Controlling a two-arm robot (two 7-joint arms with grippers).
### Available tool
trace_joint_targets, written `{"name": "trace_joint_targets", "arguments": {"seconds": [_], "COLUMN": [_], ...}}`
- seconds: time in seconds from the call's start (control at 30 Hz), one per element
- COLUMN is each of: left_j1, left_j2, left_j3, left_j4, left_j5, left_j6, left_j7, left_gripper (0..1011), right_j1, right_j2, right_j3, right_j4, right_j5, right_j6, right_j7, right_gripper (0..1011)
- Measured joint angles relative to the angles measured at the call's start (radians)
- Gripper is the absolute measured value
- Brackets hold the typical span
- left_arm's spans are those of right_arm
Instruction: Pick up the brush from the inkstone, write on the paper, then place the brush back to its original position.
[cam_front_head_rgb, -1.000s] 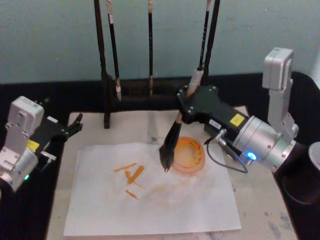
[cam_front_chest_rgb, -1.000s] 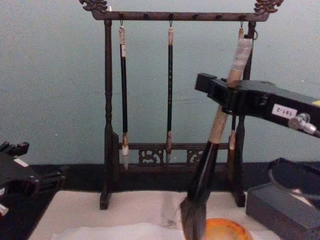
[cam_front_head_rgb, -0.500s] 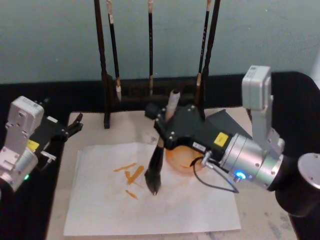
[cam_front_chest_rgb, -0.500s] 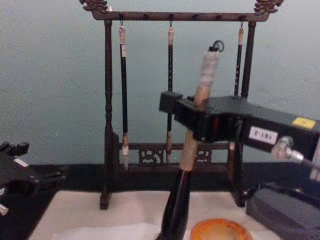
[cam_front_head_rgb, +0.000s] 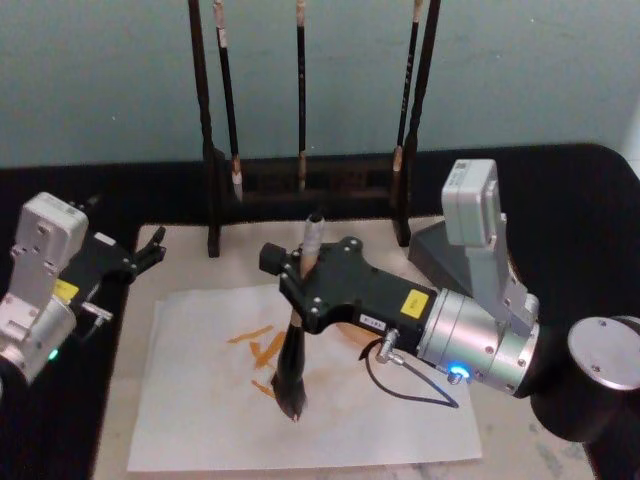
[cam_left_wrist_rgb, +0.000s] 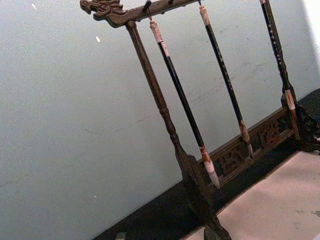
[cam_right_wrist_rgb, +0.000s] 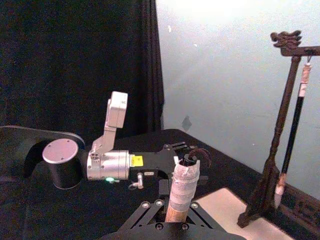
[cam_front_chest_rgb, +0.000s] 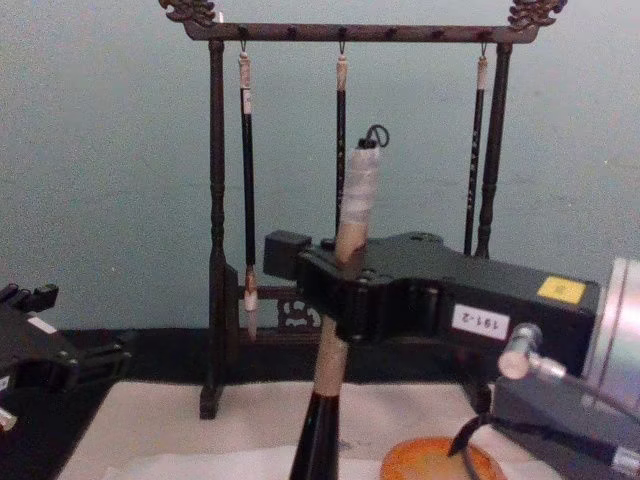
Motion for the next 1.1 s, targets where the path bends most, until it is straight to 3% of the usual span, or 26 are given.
{"name": "trace_joint_targets", "arguments": {"seconds": [0.83, 1.1], "left_j1": [0.000, 0.000], "left_j2": [0.000, 0.000], "left_j3": [0.000, 0.000], "left_j4": [0.000, 0.000], "left_j5": [0.000, 0.000], "left_j6": [0.000, 0.000], "left_j7": [0.000, 0.000], "left_gripper": [1010, 1010], "right_j1": [0.023, 0.029], "right_j2": [-0.124, -0.146], "right_j3": [0.019, 0.026], "right_j4": [0.103, 0.131], "right_j5": [-0.010, -0.011], "right_j6": [0.054, 0.059], "right_j7": [0.048, 0.057], "right_gripper": [0, 0]}}
